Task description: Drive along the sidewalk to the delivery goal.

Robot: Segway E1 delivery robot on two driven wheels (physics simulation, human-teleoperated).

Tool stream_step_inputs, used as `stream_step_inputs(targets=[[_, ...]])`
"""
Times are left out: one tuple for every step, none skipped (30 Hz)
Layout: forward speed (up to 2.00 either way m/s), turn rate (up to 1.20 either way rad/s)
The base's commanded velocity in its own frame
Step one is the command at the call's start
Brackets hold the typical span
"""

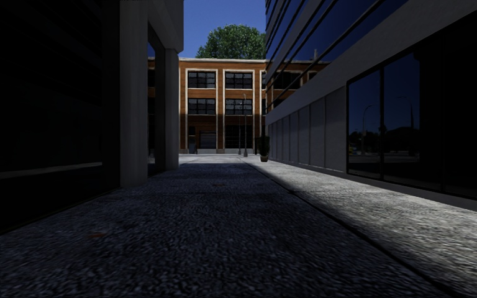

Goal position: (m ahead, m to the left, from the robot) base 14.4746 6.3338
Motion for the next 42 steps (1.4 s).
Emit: stream_step_inputs(targets=[[1.65, 0.0], [1.65, 0.0], [1.65, 0.0], [1.65, 0.0], [1.65, 0.0], [1.65, 0.0], [1.65, 0.0], [1.65, 0.0], [1.65, 0.0], [1.65, 0.0], [1.66, 0.0], [1.66, 0.0], [1.66, 0.0], [1.66, 0.0], [1.66, 0.0], [1.67, 0.0], [1.67, 0.0], [1.68, 0.0], [1.69, 0.0], [1.7, 0.0], [1.7, 0.0], [1.7, 0.0], [1.75, 0.0], [1.77, 0.0], [1.77, 0.0], [1.79, 0.0], [1.79, 0.0], [1.79, 0.0], [1.79, 0.0], [1.79, 0.0], [1.79, 0.0], [1.79, 0.0], [1.79, 0.0], [1.79, 0.0], [1.79, 0.0], [1.79, 0.0], [1.79, 0.0], [1.79, 0.0], [1.79, 0.0], [1.8, 0.0], [1.8, 0.0], [1.8, 0.0]])
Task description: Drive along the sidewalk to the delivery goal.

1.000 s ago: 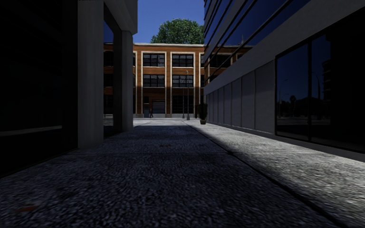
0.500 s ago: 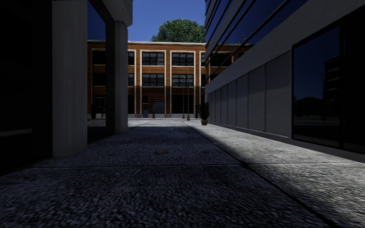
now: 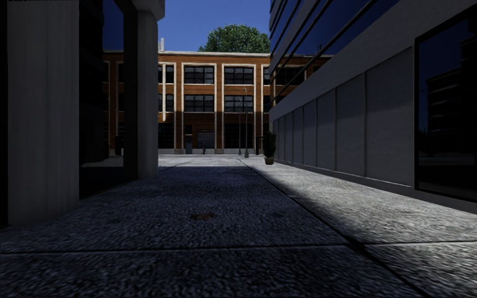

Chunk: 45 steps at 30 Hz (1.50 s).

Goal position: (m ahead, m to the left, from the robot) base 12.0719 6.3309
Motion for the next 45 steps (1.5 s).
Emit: stream_step_inputs(targets=[[1.8, 0.0], [1.8, 0.0], [1.8, 0.0], [1.8, 0.0], [1.81, 0.0], [1.81, 0.0], [1.81, 0.0], [1.81, 0.0], [1.81, 0.0], [1.82, 0.0], [1.82, 0.0], [1.82, 0.0], [1.83, 0.0], [1.83, 0.0], [1.83, 0.0], [1.83, 0.0], [1.83, 0.0], [1.83, 0.0], [1.83, 0.0], [1.84, 0.0], [1.84, 0.0], [1.84, 0.0], [1.84, 0.0], [1.85, 0.0], [1.85, 0.0], [1.85, 0.0], [1.85, 0.0], [1.85, 0.0], [1.85, 0.0], [1.85, 0.0], [1.85, 0.0], [1.85, 0.0], [1.85, 0.0], [1.85, 0.0], [1.85, 0.0], [1.85, 0.0], [1.85, 0.0], [1.85, 0.0], [1.85, 0.0], [1.85, 0.0], [1.85, 0.0], [1.85, 0.0], [1.85, 0.0], [1.85, 0.0], [1.85, 0.0]])
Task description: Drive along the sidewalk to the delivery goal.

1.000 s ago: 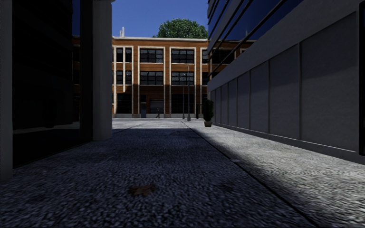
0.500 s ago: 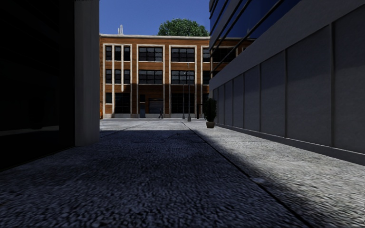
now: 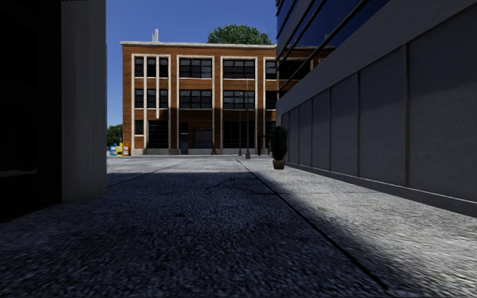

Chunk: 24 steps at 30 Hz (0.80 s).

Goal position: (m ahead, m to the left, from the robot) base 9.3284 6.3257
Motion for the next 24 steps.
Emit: stream_step_inputs(targets=[[1.85, 0.0], [1.85, 0.0], [1.85, 0.0], [1.85, 0.0], [1.85, 0.0], [1.85, 0.0], [1.85, 0.0], [1.85, 0.0], [1.85, 0.0], [1.85, 0.0], [1.85, 0.0], [1.85, 0.0], [1.85, 0.0], [1.85, 0.0], [1.85, 0.0], [1.85, 0.0], [1.85, 0.0], [1.85, 0.0], [1.85, 0.0], [1.85, 0.0], [1.85, 0.0], [1.85, 0.0], [1.85, 0.0], [1.85, 0.0]])
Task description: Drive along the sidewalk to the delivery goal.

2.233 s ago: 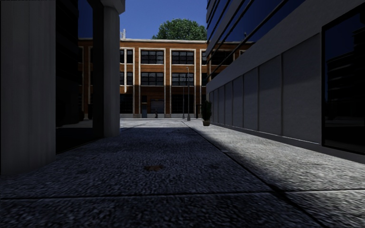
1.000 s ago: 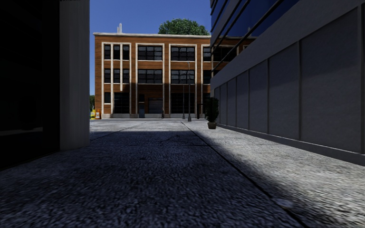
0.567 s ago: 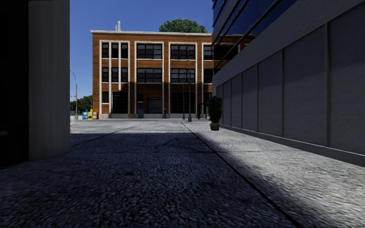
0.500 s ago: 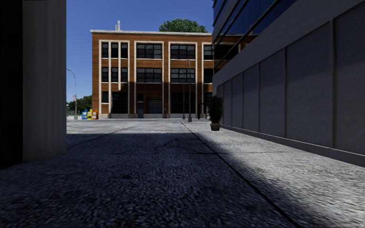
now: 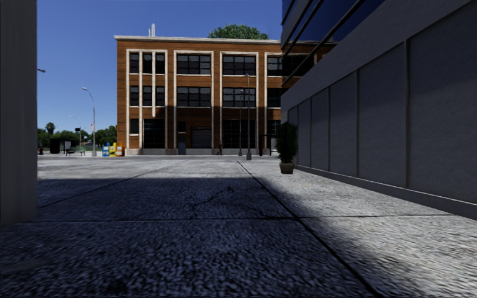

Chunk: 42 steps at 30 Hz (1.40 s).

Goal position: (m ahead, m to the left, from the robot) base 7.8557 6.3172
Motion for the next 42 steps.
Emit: stream_step_inputs(targets=[[1.85, 0.0], [1.85, 0.0], [1.85, 0.0], [1.85, 0.0], [1.85, 0.0], [1.85, 0.0], [1.85, 0.0], [1.85, 0.0], [1.85, 0.0], [1.85, 0.0], [1.85, 0.0], [1.85, 0.0], [1.85, 0.0], [1.85, 0.0], [1.85, 0.0], [1.85, 0.0], [1.85, 0.0], [1.85, 0.0], [1.85, 0.0], [1.85, 0.0], [1.85, 0.0], [1.85, 0.0], [1.85, 0.0], [1.85, 0.0], [1.85, 0.0], [1.85, 0.0], [1.85, 0.0], [1.85, 0.0], [1.85, 0.0], [1.85, 0.0], [1.85, 0.0], [1.85, 0.0], [1.85, 0.0], [1.85, 0.0], [1.85, 0.0], [1.85, 0.0], [1.85, 0.0], [1.85, 0.0], [1.85, 0.0], [1.85, 0.0], [1.85, 0.0], [1.85, 0.0]])
